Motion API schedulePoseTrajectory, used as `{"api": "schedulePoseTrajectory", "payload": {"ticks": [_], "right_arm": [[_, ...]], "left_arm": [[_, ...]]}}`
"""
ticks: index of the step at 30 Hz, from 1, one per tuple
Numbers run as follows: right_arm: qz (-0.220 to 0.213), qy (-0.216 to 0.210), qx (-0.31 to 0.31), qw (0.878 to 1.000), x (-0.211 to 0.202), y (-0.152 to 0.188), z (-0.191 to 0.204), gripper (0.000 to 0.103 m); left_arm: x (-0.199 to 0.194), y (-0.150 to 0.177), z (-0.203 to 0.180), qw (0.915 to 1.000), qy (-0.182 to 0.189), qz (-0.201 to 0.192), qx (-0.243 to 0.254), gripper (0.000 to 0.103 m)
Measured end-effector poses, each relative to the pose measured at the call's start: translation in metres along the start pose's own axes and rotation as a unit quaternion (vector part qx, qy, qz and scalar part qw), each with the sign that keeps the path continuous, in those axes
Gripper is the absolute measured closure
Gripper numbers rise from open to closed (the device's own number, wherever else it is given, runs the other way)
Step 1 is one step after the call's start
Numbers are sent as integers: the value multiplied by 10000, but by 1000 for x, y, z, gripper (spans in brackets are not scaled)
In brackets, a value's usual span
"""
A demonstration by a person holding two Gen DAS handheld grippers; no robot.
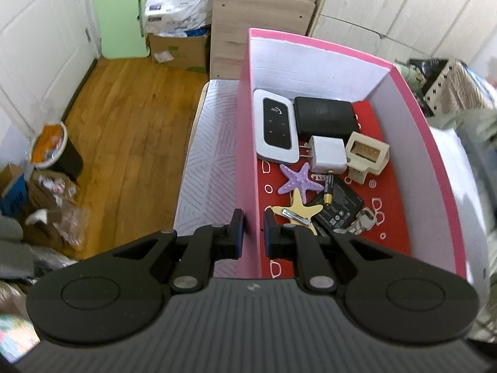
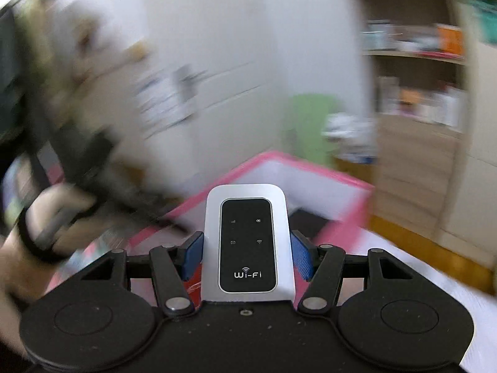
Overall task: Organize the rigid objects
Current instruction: 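Carry the white Wi-Fi router into the box and release it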
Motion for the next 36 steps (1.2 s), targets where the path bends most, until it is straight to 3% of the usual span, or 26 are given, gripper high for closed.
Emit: {"api": "schedulePoseTrajectory", "payload": {"ticks": [4,10,14,22,26,29,33,36], "right_arm": [[948,-282,-484,9939,56,2,7,38],[2137,-485,-1096,9695,105,42,8,38],[2352,-663,-1406,9594,114,49,15,38],[2599,-1112,-1039,9536,125,50,15,38],[2504,-1236,-897,9560,128,51,10,37],[2194,-1316,-721,9640,113,40,11,36],[1314,-963,-161,9865,82,14,-3,35],[587,-782,382,9945,50,2,-19,35]], "left_arm": [[0,0,1,9999,65,-4,-85,92],[-1,1,-1,10000,26,37,55,92],[-1,0,-2,10000,28,39,75,92],[-1,0,0,10000,51,39,56,92],[-2,0,-1,10000,60,52,50,92],[-2,0,-1,9999,44,70,62,92],[-2,-1,1,9999,115,49,-12,92],[-2,-1,1,9999,144,35,-46,92]]}}
Point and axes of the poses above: each gripper's, at about its wrist camera, not at the fingertips, and x roughly the way its jaws point, z to its left, y to its underside, the point moved 9 cm from there along x, roughly the way its jaws point
